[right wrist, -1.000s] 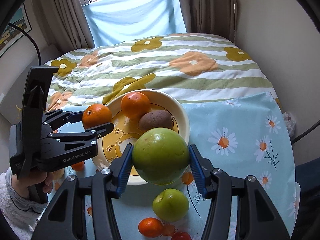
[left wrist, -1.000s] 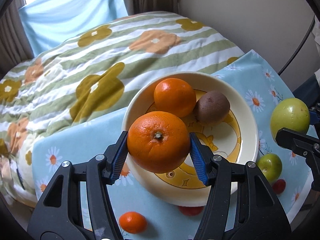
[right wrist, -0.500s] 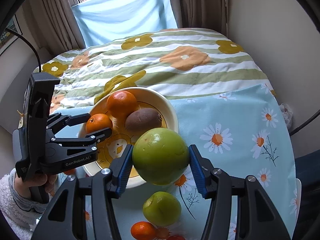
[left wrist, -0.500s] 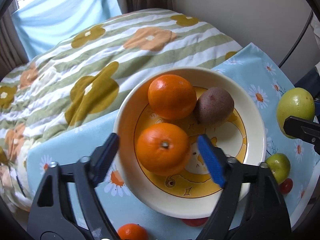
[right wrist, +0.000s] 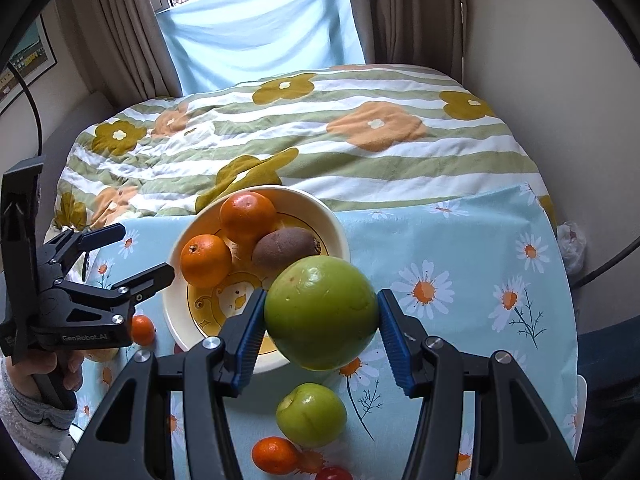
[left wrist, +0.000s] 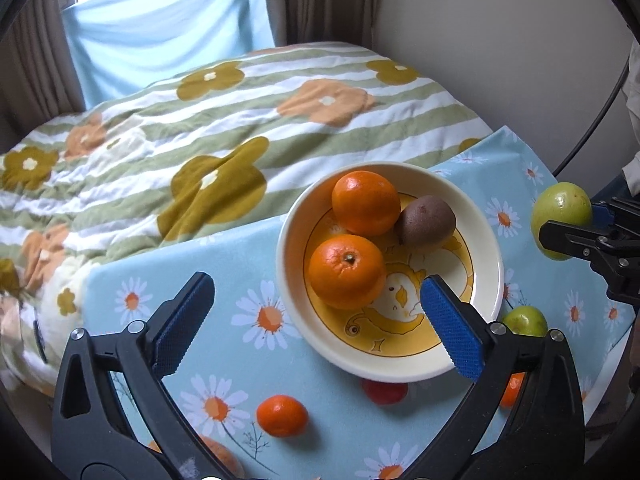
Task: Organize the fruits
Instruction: 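Lower the green pomelo into the bowl and open the right gripper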
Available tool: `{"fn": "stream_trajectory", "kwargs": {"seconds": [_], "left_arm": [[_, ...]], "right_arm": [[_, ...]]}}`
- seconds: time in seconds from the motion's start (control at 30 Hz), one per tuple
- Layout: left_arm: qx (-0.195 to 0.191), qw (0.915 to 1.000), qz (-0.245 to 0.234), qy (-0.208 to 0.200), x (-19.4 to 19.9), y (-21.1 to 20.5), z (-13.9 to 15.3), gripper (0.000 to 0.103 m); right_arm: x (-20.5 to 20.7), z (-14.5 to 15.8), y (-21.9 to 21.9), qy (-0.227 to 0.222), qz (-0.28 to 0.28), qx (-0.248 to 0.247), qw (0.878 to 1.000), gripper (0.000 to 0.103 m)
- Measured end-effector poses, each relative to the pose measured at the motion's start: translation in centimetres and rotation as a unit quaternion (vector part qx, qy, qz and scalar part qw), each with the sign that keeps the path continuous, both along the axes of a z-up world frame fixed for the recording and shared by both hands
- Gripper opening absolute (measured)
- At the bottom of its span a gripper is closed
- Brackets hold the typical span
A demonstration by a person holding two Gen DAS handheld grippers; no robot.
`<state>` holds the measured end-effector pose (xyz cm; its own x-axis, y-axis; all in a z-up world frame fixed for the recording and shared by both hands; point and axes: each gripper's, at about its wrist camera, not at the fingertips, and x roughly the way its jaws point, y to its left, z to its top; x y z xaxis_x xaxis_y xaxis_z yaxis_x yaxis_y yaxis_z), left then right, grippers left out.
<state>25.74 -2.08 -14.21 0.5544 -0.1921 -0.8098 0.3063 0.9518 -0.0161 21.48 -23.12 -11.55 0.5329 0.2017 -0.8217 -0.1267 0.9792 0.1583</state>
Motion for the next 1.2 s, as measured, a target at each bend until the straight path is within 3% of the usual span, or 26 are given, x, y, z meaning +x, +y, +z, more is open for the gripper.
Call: {"fn": "stream_trajectory", "kwargs": {"seconds": [0.33,0.63,1.2], "left_arm": [[-0.002,0.9980,0.062,-0.007,-3.2,3.0,1.3,0.103],[-0.008,0.9945,0.104,0.002,-5.6,5.3,0.9,0.103],[-0.018,0.9923,0.122,0.016,-6.5,5.8,-0.8,0.103]], "right_arm": [[1.6,-0.2,1.4,0.003,0.052,0.005,0.999,0.051],[2.9,-3.3,4.5,0.024,0.094,0.002,0.995,0.051],[3.3,-6.3,5.8,0.040,0.097,-0.021,0.994,0.051]]}}
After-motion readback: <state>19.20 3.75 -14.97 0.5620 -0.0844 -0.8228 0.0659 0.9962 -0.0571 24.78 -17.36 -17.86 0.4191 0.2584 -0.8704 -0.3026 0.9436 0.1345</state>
